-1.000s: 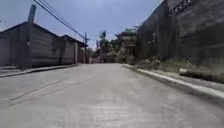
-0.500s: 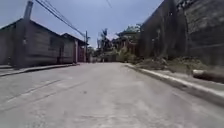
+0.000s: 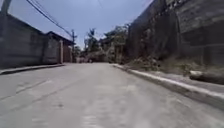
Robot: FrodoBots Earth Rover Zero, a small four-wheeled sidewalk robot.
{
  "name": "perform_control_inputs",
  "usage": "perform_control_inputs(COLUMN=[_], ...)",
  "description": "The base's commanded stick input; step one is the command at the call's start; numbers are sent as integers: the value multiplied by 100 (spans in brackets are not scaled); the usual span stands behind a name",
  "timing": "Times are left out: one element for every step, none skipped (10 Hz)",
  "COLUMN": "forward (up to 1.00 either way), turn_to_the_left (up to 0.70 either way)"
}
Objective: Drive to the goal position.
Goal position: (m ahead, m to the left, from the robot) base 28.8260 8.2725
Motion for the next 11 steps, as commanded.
perform_control_inputs(forward=[100,100,100,100,100,100,100,100,100,100,100], turn_to_the_left=[3,3,3,3,3,3,3,3,3,3,3])
